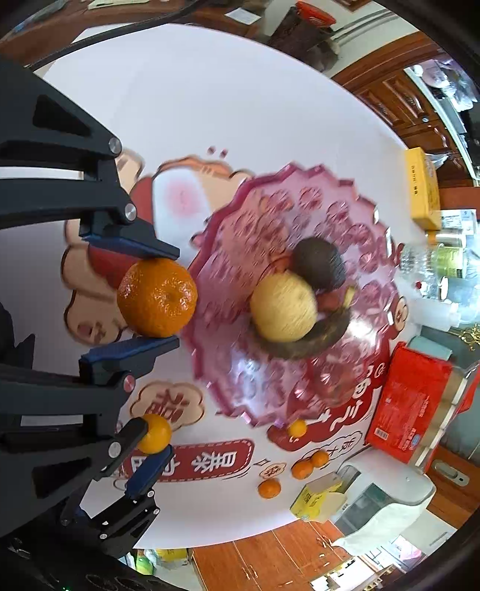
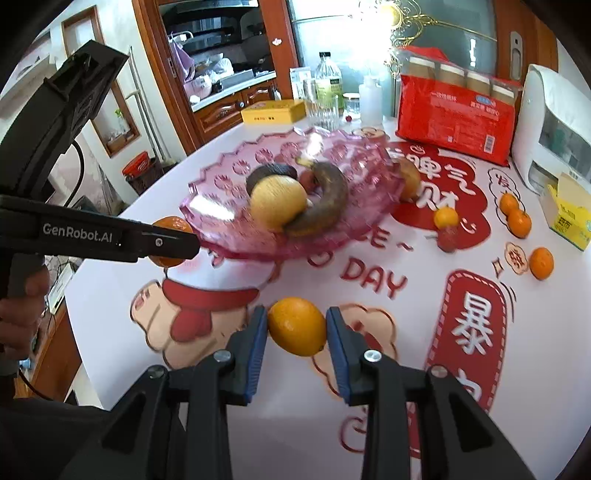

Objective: Organize fruits
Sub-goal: 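Carry both oranges over the pink bowl and open both tools to drop them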

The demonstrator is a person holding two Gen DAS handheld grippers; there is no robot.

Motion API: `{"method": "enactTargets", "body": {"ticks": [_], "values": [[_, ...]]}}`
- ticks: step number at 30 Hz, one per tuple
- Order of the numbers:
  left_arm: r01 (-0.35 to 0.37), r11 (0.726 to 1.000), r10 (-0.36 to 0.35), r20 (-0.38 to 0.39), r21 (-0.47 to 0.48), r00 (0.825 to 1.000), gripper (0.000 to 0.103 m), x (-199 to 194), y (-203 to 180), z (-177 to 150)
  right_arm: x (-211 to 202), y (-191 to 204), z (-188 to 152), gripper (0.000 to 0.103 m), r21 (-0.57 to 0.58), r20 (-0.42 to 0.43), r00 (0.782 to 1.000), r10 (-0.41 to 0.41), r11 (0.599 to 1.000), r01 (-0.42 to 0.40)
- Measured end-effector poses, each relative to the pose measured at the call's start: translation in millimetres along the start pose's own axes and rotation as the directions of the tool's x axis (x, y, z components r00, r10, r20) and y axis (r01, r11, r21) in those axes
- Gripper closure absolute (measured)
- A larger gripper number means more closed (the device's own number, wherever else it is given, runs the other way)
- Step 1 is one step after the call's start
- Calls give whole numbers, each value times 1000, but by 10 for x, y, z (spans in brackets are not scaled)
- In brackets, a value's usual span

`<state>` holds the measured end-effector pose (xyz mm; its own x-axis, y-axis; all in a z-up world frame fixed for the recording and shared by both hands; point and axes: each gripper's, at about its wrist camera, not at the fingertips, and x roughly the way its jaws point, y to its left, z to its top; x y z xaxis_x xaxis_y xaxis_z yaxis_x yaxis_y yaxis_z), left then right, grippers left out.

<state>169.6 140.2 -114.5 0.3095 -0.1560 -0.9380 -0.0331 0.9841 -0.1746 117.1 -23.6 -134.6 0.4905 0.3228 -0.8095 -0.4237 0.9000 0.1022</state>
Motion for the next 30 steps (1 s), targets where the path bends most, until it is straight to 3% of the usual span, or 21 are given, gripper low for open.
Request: {"method": "enactTargets", "body": {"ticks": [10, 18, 30], "values": [[-5, 998, 1, 55, 67, 998, 64, 0, 456, 445, 222, 195, 323, 70, 83, 76, 995, -66, 995, 60], [40, 996, -41, 15, 81, 999, 64, 223, 627, 609, 473, 214, 466, 70, 167, 48, 993, -109, 981, 100], [110, 990, -108, -21, 91, 994, 63, 418, 638, 642, 600, 211, 544, 69, 197, 19, 989, -144, 971, 137]]}}
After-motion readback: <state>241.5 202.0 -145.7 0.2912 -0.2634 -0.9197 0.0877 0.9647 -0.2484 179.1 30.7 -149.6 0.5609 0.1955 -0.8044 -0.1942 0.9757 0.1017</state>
